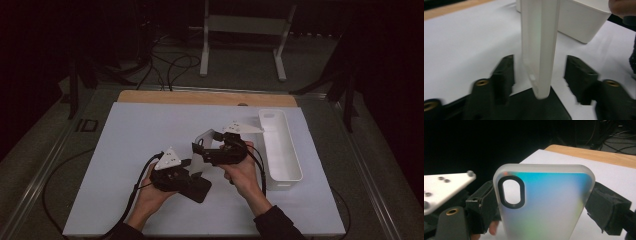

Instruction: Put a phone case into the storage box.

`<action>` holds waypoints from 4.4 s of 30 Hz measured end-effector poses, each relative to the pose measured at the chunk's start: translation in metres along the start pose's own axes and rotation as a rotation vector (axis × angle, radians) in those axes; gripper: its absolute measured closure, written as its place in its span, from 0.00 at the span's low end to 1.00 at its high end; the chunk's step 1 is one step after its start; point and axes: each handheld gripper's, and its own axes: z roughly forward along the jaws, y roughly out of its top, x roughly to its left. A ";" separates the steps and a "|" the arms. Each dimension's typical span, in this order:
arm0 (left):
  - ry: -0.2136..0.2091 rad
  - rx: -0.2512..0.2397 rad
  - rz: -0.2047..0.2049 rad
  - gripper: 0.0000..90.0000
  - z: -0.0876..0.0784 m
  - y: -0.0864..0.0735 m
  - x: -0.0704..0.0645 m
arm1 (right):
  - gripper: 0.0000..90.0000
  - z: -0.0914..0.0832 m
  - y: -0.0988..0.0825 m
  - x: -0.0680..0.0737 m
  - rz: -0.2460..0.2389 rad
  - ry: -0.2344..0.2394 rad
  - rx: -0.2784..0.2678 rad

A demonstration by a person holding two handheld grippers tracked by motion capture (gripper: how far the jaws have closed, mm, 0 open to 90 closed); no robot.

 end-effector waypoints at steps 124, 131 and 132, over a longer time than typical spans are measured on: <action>0.359 -0.136 -0.068 0.00 -0.098 -0.086 0.043 | 0.19 -0.055 0.068 -0.100 -0.026 -0.326 -0.016; 0.362 -0.136 -0.067 0.00 -0.098 -0.086 0.043 | 0.19 -0.056 0.072 -0.106 -0.023 -0.351 -0.018; 0.362 -0.136 -0.067 0.00 -0.098 -0.086 0.043 | 0.19 -0.056 0.072 -0.106 -0.023 -0.351 -0.018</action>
